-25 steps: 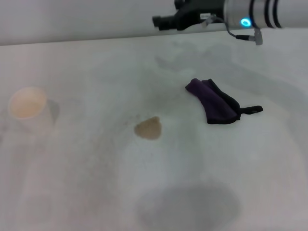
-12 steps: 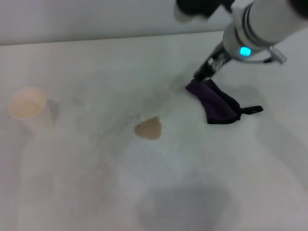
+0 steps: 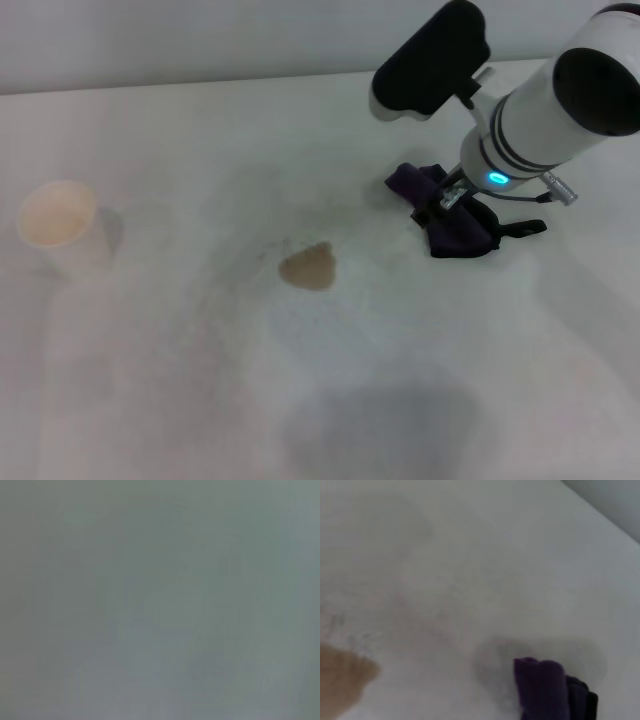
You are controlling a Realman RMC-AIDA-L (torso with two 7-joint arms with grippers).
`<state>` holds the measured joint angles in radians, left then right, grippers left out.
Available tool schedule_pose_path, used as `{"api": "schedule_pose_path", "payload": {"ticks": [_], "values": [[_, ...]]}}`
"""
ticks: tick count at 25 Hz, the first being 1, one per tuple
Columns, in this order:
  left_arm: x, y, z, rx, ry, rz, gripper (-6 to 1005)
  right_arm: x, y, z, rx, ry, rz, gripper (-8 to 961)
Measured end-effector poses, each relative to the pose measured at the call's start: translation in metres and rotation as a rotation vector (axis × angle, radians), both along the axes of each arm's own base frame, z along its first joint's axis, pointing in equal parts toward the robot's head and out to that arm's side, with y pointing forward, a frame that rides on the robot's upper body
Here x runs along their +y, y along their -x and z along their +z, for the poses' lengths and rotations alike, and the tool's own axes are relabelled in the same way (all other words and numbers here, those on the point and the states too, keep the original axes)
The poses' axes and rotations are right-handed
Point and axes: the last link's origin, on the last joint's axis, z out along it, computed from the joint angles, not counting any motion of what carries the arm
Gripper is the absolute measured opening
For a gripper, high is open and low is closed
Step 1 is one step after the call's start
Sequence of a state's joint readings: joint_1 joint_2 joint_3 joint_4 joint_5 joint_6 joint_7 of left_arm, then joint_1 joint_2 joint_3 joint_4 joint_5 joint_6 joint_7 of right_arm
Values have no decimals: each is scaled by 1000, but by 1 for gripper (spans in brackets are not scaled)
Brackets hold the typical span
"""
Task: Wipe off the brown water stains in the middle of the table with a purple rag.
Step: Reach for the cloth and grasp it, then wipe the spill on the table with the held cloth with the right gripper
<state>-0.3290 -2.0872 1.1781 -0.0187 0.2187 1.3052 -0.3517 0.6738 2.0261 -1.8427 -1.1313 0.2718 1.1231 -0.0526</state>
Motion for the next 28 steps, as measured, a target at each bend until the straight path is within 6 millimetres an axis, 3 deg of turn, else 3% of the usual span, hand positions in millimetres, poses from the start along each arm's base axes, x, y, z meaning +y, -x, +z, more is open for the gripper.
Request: {"api": "schedule_pose_path", "payload": {"ticks": [7, 15, 20, 24, 26, 28], "values": [[4, 1, -1, 2, 12, 13, 888, 7, -16, 9, 33, -48, -57, 728], [5, 1, -1, 3, 12, 13, 887, 10, -26, 7, 48, -36, -151, 548], [4, 1, -1, 3, 12, 14, 887, 11, -24, 6, 56, -39, -140, 345], [2, 3, -1, 3, 13, 19, 887, 11, -6, 5, 66, -21, -96, 180], [1, 3, -1, 2, 13, 21, 887, 8, 17, -2, 90, 13, -29, 97], [1, 3, -1, 3, 13, 21, 888, 2, 41, -13, 121, 78, 45, 96]]}}
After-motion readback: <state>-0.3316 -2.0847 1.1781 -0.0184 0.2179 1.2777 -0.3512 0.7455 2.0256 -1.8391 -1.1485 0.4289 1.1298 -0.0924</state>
